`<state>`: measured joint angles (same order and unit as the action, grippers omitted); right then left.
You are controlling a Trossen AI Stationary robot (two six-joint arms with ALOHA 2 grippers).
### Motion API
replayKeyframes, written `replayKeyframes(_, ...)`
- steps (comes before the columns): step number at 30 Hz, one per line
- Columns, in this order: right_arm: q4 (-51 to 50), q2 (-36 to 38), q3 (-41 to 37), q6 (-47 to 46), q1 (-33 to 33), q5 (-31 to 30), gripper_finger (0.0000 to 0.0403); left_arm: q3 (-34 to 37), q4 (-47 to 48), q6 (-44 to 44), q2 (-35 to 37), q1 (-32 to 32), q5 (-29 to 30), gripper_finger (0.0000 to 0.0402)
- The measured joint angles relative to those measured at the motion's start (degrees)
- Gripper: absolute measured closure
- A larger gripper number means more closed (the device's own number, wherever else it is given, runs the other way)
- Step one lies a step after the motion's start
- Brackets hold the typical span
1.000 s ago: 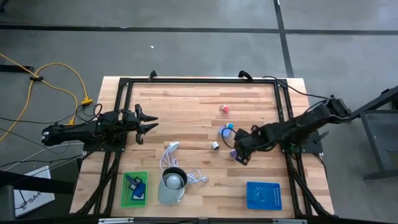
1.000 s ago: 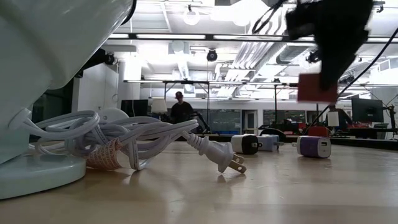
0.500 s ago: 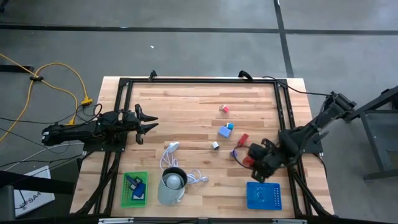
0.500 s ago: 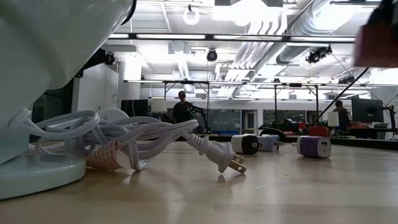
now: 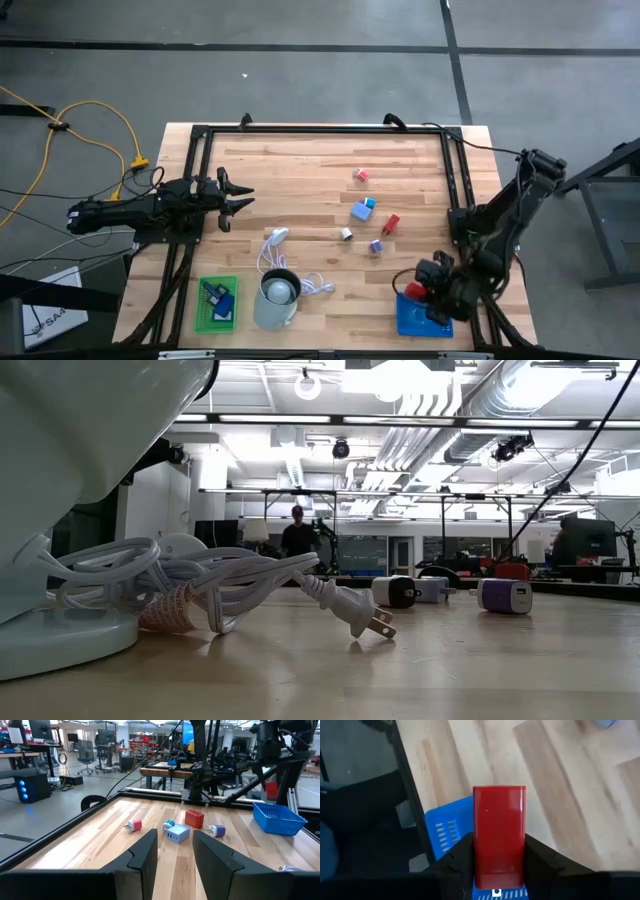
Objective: Pick & Place Office items
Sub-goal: Put the top red charger adapter into the blue basket
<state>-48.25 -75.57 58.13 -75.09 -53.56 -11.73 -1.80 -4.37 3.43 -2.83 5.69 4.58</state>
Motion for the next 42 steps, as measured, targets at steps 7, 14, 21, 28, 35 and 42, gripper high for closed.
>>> replayKeyframes(7, 7.14, -5.69, 0.00, 0.80, -3.97, 0.11, 0.0290, 0.00, -0.01, -0.01, 0.00, 0.02, 0.00, 0.0281)
replayKeyframes(14, 12.17, -10.67, 0.00, 1.03, -5.83, 0.18, 0.0290, 0.00, -0.01, 0.01, 0.00, 0.01, 0.00, 0.0281)
replayKeyframes(21, 12.09, -14.17, 0.00, -1.61, -6.12, 1.53, 0.0290, 0.00, 0.01, -0.01, 0.00, 0.00, 0.00, 0.0281)
replayKeyframes(28, 11.81, -16.87, 0.00, -1.86, -6.08, 2.72, 0.0290, 0.00, 0.00, 0.00, 0.00, 0.01, 0.00, 0.0281)
replayKeyframes(35, 12.17, -19.33, 0.00, -1.88, -6.08, 3.22, 0.0289, 0.00, -0.01, 0.01, 0.00, 0.02, 0.00, 0.0281)
replayKeyframes(42, 13.01, -20.57, 0.00, -1.88, -6.08, 3.33, 0.0287, 0.00, 0.01, 0.01, 0.00, 0.02, 0.00, 0.0281)
